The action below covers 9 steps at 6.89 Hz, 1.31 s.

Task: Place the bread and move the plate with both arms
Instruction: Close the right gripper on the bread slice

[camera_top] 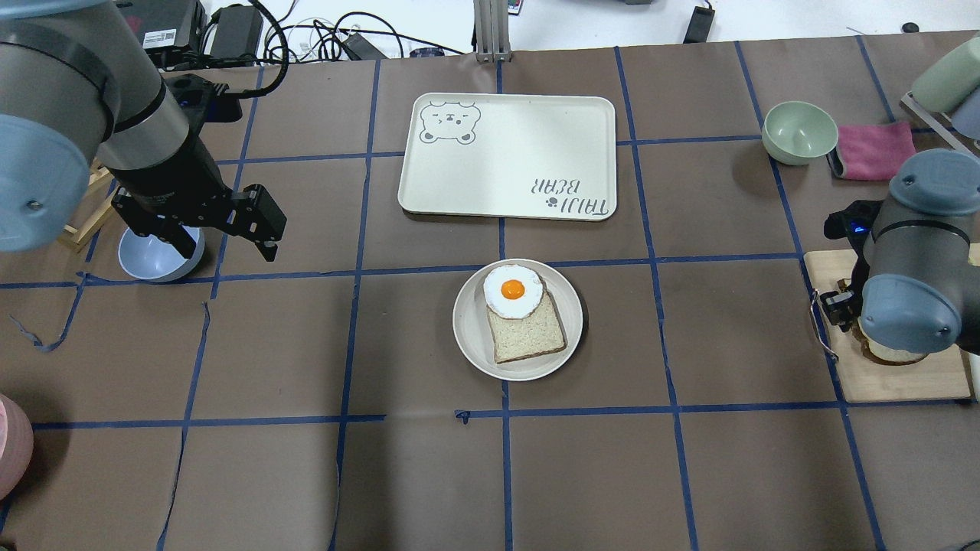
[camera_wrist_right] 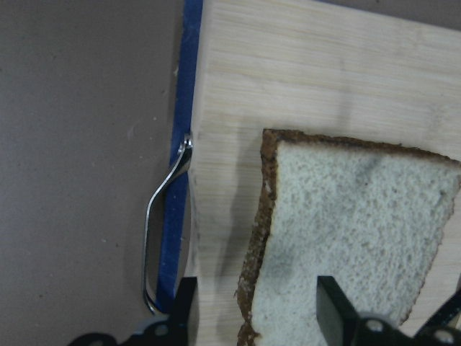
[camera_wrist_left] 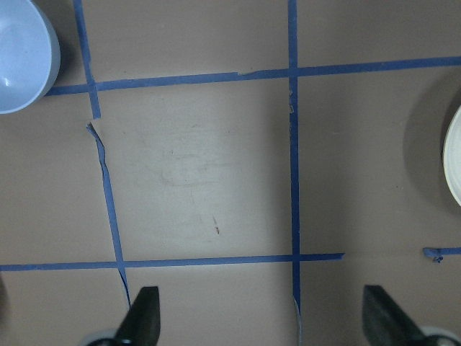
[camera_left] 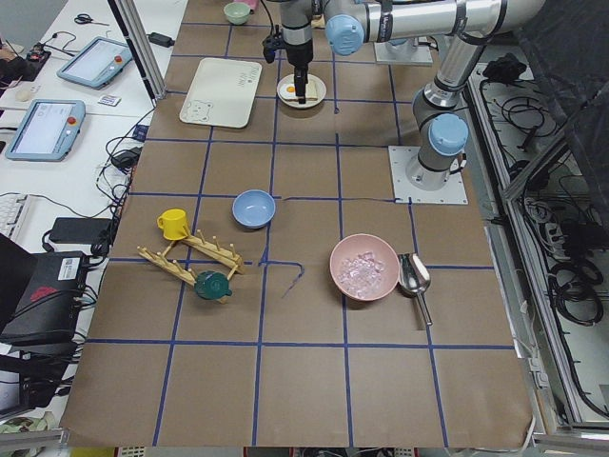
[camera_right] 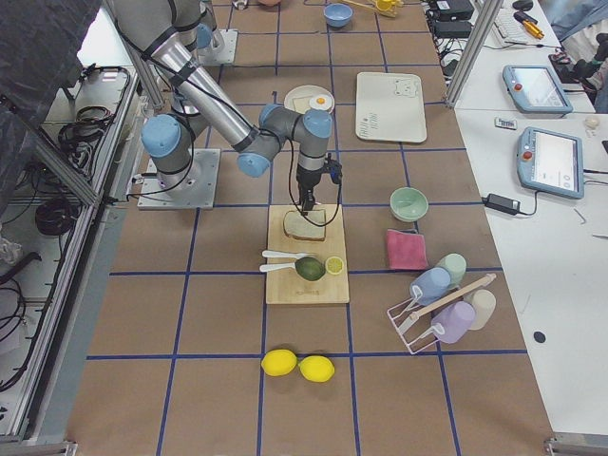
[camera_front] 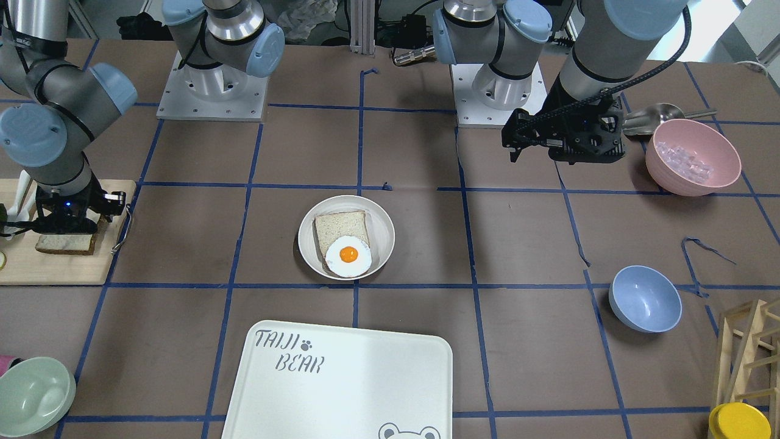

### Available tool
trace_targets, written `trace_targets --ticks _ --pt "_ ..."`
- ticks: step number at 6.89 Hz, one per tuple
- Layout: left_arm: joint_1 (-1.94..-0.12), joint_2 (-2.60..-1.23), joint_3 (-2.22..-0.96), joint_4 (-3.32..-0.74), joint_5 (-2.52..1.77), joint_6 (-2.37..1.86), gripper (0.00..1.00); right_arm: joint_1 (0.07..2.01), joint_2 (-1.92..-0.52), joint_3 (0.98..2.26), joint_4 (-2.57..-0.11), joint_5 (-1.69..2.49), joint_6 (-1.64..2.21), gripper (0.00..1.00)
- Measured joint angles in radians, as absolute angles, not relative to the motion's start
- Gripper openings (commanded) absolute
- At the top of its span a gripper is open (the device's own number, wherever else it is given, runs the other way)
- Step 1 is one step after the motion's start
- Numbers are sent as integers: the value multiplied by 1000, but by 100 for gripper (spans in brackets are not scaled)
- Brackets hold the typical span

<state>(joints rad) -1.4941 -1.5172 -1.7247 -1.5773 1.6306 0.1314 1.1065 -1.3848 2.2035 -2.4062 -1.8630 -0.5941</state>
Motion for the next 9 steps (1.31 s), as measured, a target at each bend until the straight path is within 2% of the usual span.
trace_targets --ticks 3,4,5,9 --pt "-1494 -1519 -1726 -1579 1631 132 100 1106 -1358 2204 -2410 -1896 -592 38" --pt "-1494 -1519 -1727 -1580 1631 132 100 1106 -1350 2204 -2417 -1896 -592 25" --pt "-1494 -1519 -1727 -1580 1631 132 100 1106 -1348 2204 -2423 -1894 -592 0" --pt "-1494 -1523 -1727 -1578 1631 132 100 1106 -1347 2204 -2428 -1899 -597 0"
